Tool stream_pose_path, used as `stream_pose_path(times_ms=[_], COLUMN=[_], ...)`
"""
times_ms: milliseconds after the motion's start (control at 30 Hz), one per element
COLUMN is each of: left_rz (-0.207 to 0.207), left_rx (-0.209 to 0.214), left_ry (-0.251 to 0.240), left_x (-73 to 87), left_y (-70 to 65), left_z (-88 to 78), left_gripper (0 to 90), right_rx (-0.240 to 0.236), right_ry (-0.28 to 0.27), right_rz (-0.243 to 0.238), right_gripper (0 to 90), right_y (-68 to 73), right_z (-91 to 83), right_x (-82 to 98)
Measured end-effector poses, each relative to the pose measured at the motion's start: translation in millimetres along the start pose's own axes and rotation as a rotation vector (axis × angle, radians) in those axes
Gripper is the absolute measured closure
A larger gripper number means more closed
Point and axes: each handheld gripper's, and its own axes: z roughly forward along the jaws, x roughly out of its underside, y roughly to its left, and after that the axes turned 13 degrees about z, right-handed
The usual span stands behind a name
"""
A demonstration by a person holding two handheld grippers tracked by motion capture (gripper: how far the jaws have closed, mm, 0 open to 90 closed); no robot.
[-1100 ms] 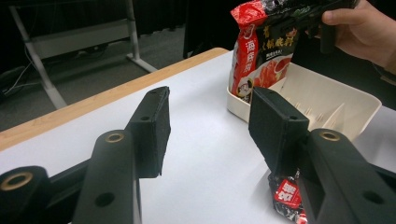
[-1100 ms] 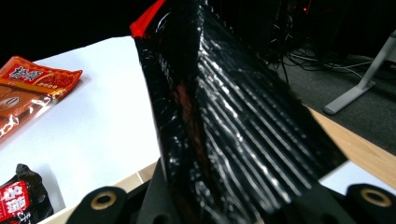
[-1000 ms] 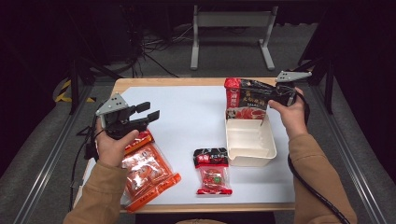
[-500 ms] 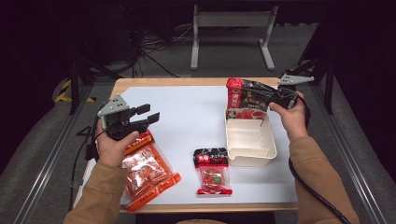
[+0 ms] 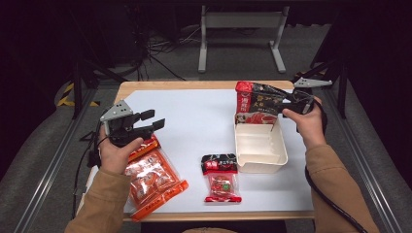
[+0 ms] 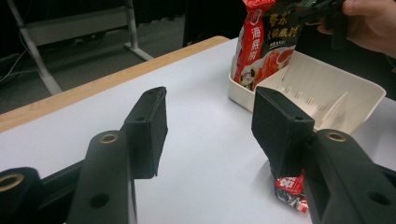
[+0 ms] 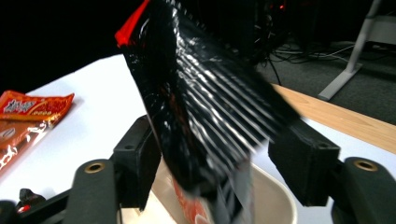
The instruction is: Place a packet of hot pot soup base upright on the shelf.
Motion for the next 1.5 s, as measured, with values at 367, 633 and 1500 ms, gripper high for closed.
stream_pose_path(times_ms=[367, 633, 1500], left_rz=[-0.002, -0.006, -0.011], left_rx=[-0.008, -0.035, -0.076], left_ry=[0.007, 0.023, 0.080], left_x=[5.8, 10.6, 27.3], left_y=[3.0, 6.3, 23.5], left_z=[-7.7, -14.7, -27.9], left_gripper=[45.2, 42.9, 34.3], right_rx=[0.017, 0.051, 0.064], right_ry=[-0.054, -0.083, -0.044], right_rz=[-0.033, -0.039, -0.052], right_gripper=[28.5, 28.2, 33.5], right_y=[10.1, 22.6, 36.8], right_z=[-35.6, -67.5, -97.3], right_x=[12.0, 24.0, 60.6])
